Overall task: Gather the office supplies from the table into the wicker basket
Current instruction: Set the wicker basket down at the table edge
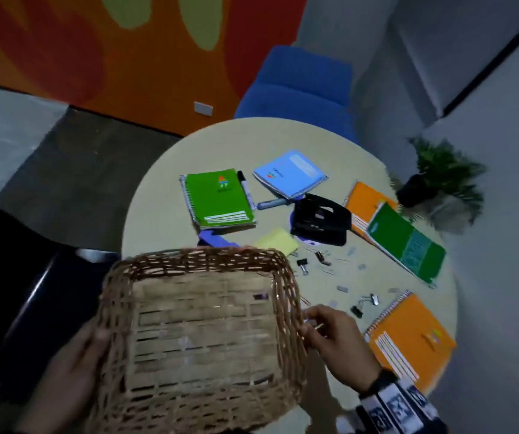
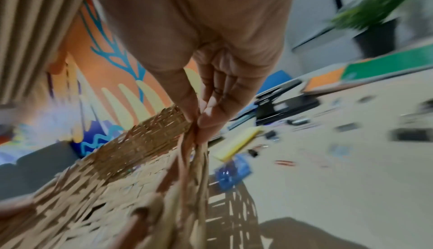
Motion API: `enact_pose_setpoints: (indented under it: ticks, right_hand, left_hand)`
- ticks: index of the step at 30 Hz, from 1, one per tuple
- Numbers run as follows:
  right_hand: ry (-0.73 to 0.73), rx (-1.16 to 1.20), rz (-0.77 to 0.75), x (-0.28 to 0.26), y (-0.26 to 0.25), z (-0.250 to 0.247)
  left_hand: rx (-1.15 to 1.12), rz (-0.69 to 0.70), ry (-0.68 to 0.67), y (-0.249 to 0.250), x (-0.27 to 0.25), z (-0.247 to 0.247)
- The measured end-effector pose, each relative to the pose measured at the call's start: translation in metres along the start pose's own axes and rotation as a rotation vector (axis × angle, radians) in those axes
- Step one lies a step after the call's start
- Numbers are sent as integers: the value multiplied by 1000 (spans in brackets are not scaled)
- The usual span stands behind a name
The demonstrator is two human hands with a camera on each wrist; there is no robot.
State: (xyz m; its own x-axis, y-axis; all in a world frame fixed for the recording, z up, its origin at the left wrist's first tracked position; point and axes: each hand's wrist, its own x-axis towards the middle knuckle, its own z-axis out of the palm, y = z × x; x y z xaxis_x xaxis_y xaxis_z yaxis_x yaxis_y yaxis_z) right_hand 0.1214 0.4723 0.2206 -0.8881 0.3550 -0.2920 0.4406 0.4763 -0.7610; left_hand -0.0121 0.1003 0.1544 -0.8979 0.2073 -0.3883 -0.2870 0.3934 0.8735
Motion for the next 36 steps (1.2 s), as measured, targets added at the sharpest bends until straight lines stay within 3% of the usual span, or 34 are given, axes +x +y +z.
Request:
enact_pose_setpoints:
  ticks: [3, 8, 15, 23, 27, 30, 33, 34, 36]
  right_hand:
    - [-8, 94, 144, -52, 40, -28]
    - [65, 149, 340, -98, 103, -32]
    - [128, 149, 402, -105, 134, -34]
    - [205, 280, 381, -95, 129, -48]
    - [187, 354, 373, -97, 126, -51]
    - [265, 382, 416, -98, 138, -57]
    - [489, 386, 496, -92, 170, -67]
    - [548, 404, 552, -90, 182, -73]
    - [629, 469, 655, -83, 207, -82]
  left_hand:
    - [31, -14, -159, 44, -11, 43]
    - [92, -63, -340, 52, -16, 87]
    - [251, -17, -413, 44, -4, 123]
    - [246, 8, -373, 54, -5, 147]
    - [405, 1, -346, 64, -15, 142]
    - [666, 124, -285, 90, -19, 133]
    - [665, 415, -189, 144, -22, 157]
    - [574, 497, -232, 165, -26, 182]
    - [385, 517, -436, 204, -38, 256]
